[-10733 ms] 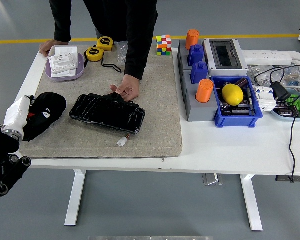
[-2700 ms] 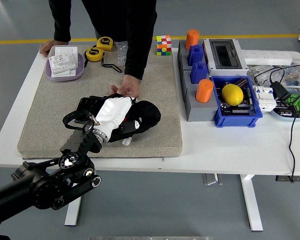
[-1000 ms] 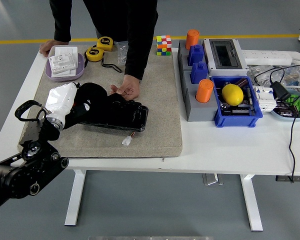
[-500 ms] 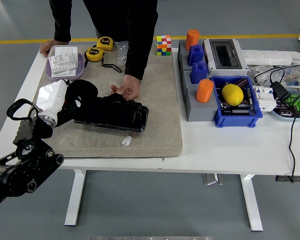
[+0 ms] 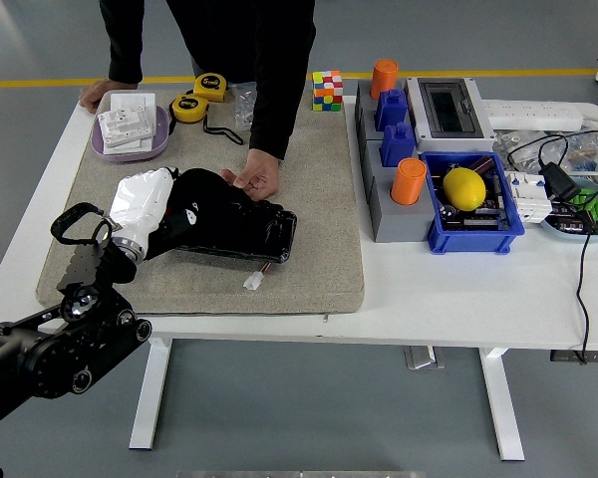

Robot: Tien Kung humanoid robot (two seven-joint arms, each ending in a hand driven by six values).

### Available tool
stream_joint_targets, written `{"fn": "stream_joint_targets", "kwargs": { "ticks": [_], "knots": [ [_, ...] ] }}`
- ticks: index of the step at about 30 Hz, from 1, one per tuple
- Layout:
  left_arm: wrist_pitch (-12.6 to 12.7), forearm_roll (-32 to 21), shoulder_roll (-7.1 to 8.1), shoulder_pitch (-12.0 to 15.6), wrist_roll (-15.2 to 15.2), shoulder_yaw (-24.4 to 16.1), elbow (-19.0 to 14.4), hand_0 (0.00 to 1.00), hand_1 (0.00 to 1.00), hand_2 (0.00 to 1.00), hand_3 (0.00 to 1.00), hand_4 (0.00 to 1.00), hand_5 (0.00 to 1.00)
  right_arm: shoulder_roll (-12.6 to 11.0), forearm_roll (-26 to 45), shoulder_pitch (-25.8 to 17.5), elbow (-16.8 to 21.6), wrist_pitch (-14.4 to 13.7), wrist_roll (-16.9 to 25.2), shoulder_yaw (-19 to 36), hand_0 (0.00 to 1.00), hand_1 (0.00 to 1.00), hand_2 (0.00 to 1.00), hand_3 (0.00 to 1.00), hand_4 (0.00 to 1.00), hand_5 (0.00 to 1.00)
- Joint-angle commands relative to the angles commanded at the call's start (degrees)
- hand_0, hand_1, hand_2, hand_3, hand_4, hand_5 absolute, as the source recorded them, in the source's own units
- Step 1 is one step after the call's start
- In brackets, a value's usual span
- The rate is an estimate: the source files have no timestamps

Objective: Pick the rag up,wipe the panel,place it on the desk

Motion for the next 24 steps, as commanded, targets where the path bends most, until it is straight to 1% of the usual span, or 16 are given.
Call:
{"fn": "stream_joint_targets", "kwargs": {
  "ticks": [5,10,24],
  "knots": [
    [-0.37,-0.43,-0.31,-0.95,0.53,3.71,-2.17,0.269,0.157,0.503,0.406,0.062,0.002,-0.09,0.03,0.03,-0.02,-0.04,0.01,-0.06,0.740,0.624,0.695,0.621,0.998,0.574],
    [-0.52,-0.34,-0.64,-1.41,0.88,6.04,-3.58,0.267,0.156,0.504,0.406,0.061,0.002,-0.10,0.15,0.05,-0.05,0.02,0.04,-0.44,0.739,0.623,0.695,0.621,0.998,0.574],
    [-0.80,-0.14,-1.43,-2.62,1.80,8.04,-5.05,0.266,0.156,0.503,0.406,0.063,0.002,-0.09,0.61,0.11,-0.17,0.10,0.25,-0.90,0.737,0.623,0.695,0.621,0.998,0.576]
  ]
}}
